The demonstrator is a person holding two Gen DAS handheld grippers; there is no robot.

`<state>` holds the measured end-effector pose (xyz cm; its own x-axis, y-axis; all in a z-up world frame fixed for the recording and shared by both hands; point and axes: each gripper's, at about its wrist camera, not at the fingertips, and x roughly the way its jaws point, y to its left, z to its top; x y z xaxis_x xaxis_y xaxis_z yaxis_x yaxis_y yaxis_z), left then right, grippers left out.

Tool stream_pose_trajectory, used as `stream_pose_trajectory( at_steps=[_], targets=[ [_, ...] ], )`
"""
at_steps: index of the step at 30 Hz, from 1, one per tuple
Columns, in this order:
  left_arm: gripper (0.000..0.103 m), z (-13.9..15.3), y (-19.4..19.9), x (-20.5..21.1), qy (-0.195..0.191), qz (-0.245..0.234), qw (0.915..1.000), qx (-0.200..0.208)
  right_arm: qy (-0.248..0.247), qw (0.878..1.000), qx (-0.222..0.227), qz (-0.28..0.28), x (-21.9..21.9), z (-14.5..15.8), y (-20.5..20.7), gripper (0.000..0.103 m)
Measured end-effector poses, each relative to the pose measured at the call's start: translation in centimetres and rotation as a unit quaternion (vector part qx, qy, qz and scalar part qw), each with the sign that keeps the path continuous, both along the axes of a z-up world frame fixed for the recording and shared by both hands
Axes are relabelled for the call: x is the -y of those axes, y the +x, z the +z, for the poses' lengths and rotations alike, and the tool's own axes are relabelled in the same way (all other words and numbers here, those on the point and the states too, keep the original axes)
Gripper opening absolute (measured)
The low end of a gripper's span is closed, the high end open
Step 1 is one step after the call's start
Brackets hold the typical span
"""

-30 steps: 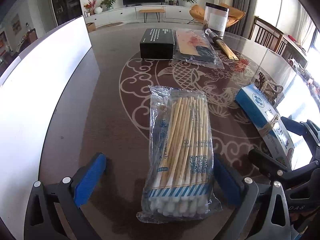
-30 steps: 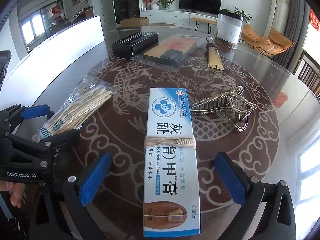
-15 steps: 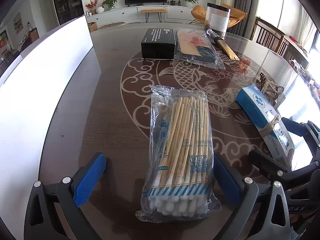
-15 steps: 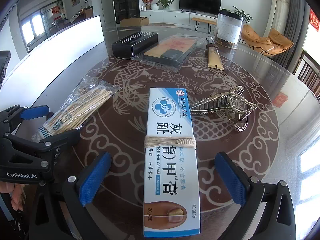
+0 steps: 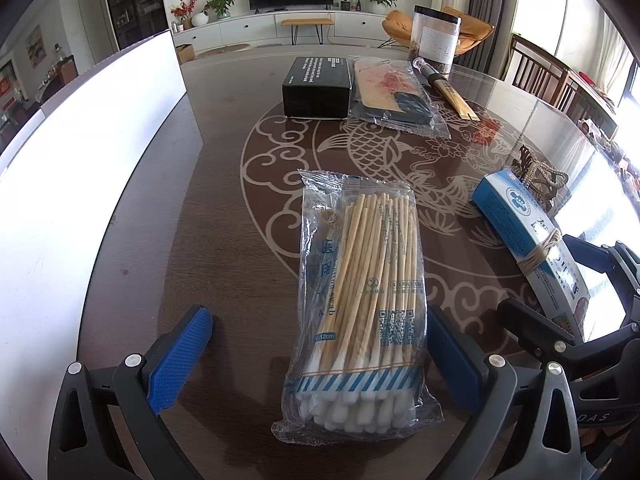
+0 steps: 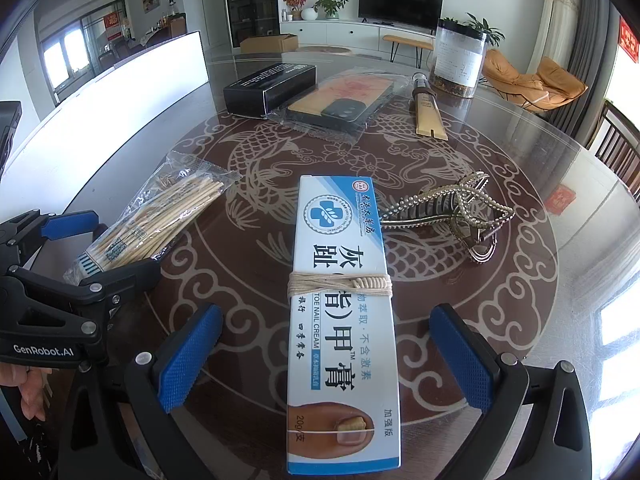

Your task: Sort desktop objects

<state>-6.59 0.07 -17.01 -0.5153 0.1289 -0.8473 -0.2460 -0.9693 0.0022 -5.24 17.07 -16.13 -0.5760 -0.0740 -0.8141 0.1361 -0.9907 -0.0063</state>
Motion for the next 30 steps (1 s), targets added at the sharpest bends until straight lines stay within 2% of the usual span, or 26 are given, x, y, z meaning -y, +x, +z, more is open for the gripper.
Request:
stream_pose_trajectory(
  at_steps=[25, 30],
  targets=[
    [0.103, -0.04, 0.00, 0.01, 0.000, -0.002, 1.0000, -0.003, 0.000, 1.000, 0.000, 0.000, -0.01, -0.01, -0.03, 0.103],
    [0.103, 0.01, 0.05, 0.28, -0.003, -0.030, 0.9995, 0.009, -0.001, 1.000, 0.000, 0.000, -0.05, -0.01, -0.01, 0.103]
  ],
)
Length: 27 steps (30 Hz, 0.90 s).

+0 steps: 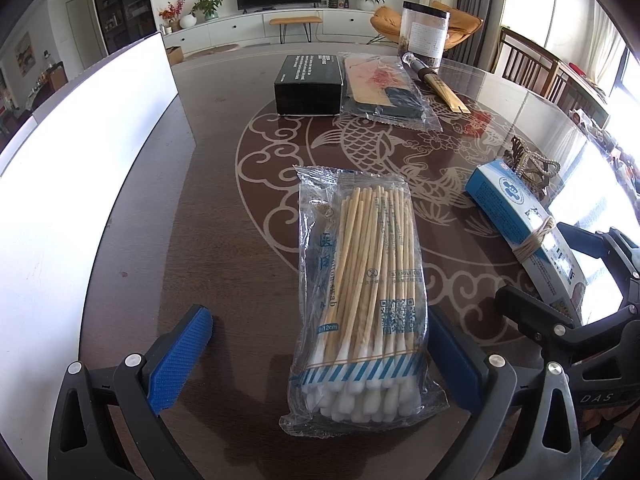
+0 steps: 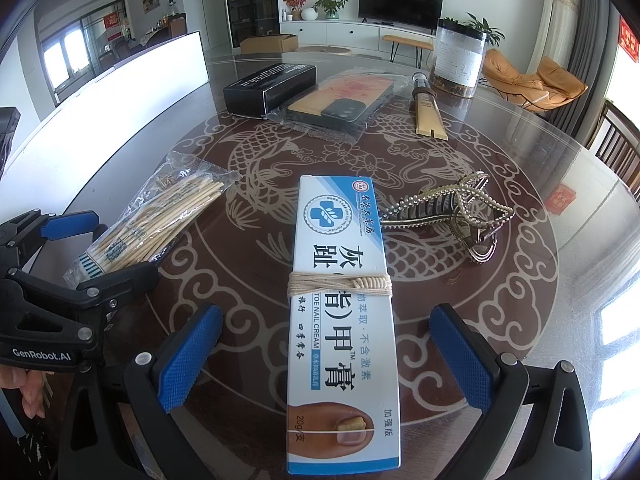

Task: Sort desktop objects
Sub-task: 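Carry swab bag and nail cream box into the white bin and open both grippers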

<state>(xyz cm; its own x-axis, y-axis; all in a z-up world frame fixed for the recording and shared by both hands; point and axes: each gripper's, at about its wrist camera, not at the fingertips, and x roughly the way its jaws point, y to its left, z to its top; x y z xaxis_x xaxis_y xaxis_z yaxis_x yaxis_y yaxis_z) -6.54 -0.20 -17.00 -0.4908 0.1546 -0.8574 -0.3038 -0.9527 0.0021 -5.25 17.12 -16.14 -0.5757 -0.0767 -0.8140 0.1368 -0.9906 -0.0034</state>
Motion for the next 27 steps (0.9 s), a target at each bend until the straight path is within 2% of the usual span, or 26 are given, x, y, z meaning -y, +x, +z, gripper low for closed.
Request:
stream_pose_trajectory(
  at_steps=[2, 5, 8, 9, 10, 11, 12, 13, 16, 20, 24, 27],
  targets=[
    [0.103, 0.0, 0.3, -0.1, -0.003, -0.006, 1.0000, 0.007, 0.004, 1.000, 0.003, 0.010, 0.0, 0.0, -0.1, 0.103],
    [0.103, 0.0, 0.5, -0.3, -0.006, -0.008, 0.9998, 0.014, 0.013, 0.996, 0.054, 0.063, -0.4, 0.2, -0.8, 0.103],
    [0.101, 0.1, 0.3, -0.8, -0.013, -0.019, 0.9994, 0.028, 0.016, 0.994, 0.090, 0.067, -1.3, 0.3, -1.4, 0.102],
    [0.085, 0.3, 0.4, -1.0, -0.012, -0.029, 0.9991, 0.028, 0.012, 0.993, 0.091, 0.072, -1.5, 0.5, -1.5, 0.096],
    [0.066, 0.8, 0.6, -1.2, -0.010, -0.040, 0.9989, 0.021, 0.009, 0.992, 0.094, 0.079, -1.5, 0.6, -1.6, 0.084],
    [0.036, 1.3, 0.7, -1.4, -0.010, -0.049, 0.9986, 0.017, 0.023, 0.992, 0.093, 0.082, -1.2, 0.7, -1.4, 0.077],
    [0.033, 1.4, 0.8, -1.4, -0.014, -0.052, 0.9984, 0.018, 0.022, 0.992, 0.092, 0.088, -1.1, 1.1, -1.4, 0.047],
    [0.033, 1.5, 1.0, -1.3, -0.008, -0.054, 0.9983, 0.019, 0.026, 0.991, 0.094, 0.088, -0.9, 1.5, -1.3, 0.042],
    [0.031, 2.2, 1.2, -1.0, 0.025, -0.055, 0.9978, 0.029, 0.016, 0.991, 0.103, 0.079, -0.8, 2.3, -0.7, 0.042],
    [0.032, 4.7, 2.1, -0.8, 0.048, -0.051, 0.9975, -0.005, -0.026, 0.995, 0.073, 0.060, -1.5, 4.9, 0.7, 0.042],
    [0.031, 6.7, 2.4, 1.0, 0.074, -0.019, 0.9968, -0.022, -0.043, 0.996, 0.059, 0.048, -1.9, 6.6, 0.7, 0.042],
    [0.031, 9.3, 2.9, 3.0, 0.091, 0.010, 0.9948, -0.045, -0.051, 0.996, 0.046, 0.049, -1.3, 8.2, 0.2, 0.042]
  ],
)
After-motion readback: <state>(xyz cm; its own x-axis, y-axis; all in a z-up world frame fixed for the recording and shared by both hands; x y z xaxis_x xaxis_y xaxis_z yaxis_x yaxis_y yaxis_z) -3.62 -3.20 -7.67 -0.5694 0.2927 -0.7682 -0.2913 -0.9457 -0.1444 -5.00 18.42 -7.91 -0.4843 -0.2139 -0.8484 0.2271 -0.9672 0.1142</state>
